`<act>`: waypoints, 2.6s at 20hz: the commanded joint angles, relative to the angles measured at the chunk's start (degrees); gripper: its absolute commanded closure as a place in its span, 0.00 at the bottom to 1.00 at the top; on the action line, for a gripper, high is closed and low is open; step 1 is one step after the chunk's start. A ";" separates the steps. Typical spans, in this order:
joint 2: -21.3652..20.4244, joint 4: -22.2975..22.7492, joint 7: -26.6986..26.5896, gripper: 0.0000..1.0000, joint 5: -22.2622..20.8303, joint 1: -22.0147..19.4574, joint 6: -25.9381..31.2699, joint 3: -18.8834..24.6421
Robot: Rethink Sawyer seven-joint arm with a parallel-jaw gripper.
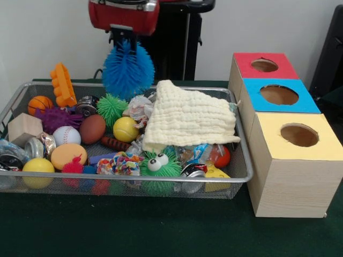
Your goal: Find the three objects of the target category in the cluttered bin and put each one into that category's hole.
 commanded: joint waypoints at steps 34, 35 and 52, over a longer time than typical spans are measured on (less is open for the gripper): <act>0.91 7.38 -1.82 1.00 4.33 -3.51 -5.42 1.95; 0.72 7.60 -2.89 1.00 3.73 -4.47 -5.49 2.19; -0.07 5.03 -17.02 1.00 -4.53 -19.56 -0.94 10.73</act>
